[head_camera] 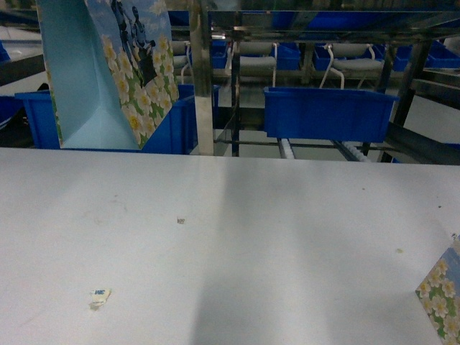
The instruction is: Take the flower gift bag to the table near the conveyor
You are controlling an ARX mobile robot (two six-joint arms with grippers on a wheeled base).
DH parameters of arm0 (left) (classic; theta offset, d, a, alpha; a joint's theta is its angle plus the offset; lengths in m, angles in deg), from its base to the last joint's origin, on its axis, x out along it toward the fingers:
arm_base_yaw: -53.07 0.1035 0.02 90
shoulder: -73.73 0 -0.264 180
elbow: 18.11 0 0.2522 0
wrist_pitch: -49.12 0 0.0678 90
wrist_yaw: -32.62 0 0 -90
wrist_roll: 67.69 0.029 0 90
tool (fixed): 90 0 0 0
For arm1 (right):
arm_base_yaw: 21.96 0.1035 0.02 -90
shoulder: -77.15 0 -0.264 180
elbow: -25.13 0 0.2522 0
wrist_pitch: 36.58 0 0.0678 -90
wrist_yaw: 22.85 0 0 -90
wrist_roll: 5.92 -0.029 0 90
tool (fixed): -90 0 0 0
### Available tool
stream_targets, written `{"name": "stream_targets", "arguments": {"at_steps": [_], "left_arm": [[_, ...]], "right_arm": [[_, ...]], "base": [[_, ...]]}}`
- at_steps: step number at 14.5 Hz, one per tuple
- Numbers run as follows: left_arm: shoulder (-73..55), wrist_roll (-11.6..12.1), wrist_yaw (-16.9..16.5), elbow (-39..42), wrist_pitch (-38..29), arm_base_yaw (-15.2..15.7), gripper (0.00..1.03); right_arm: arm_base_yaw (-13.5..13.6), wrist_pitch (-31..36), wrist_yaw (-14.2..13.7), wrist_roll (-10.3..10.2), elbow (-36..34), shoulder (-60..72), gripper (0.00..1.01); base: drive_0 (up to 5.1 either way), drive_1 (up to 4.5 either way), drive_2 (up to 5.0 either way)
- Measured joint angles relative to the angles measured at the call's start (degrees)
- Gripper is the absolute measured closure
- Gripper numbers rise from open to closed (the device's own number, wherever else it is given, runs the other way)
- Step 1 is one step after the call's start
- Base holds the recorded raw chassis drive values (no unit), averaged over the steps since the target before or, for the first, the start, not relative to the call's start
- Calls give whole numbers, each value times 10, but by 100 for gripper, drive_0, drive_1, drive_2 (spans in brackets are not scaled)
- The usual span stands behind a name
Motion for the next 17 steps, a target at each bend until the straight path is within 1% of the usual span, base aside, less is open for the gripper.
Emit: {"name": "stream_targets", "arguments": {"at_steps": [2,3,4,5,6,7,8,10,12,13,14,15,16,17], "left_arm": [[0,0,0,0,0,0,101],[0,0,0,0,0,0,101],[0,0,0,0,0,0,101],[0,0,0,0,0,0,101],[0,0,0,0,0,0,101],[0,0,0,0,0,0,101],[0,0,0,0,0,0,101],[0,0,0,0,0,0,101],[0,0,0,0,0,0,101],[0,0,0,0,0,0,101],[0,0,0,0,0,0,101],[0,0,0,0,0,0,101],[0,0,0,0,-1,0,101],[-16,-3,7,-3,-22,0,101]], "right_arm": [[25,-42,-24,0,-2,-63,3],[42,-65,-43,0,-4,-98,3],[57,-90,-56,-1,-4,-132,3],[70,-102,-68,0,-5,-153,3],[81,-116,-79,7,-8,-182,3],[80,-138,-80,9,-8,-203,3],[76,-162,-87,10,-8,-226,3],[53,-217,-90,11,-8,-280,3],[42,-266,-87,12,-7,-331,3],[44,-356,-76,16,-3,-415,3],[83,-451,-101,16,12,-499,3],[113,-487,-131,13,15,-518,3],[113,-488,-133,13,15,-517,3],[113,-488,-134,13,15,-517,3]], "base": [[0,0,0],[0,0,0],[0,0,0],[0,0,0],[0,0,0],[0,0,0],[0,0,0],[0,0,0],[0,0,0],[0,0,0],[0,0,0],[0,0,0],[0,0,0],[0,0,0]]}}
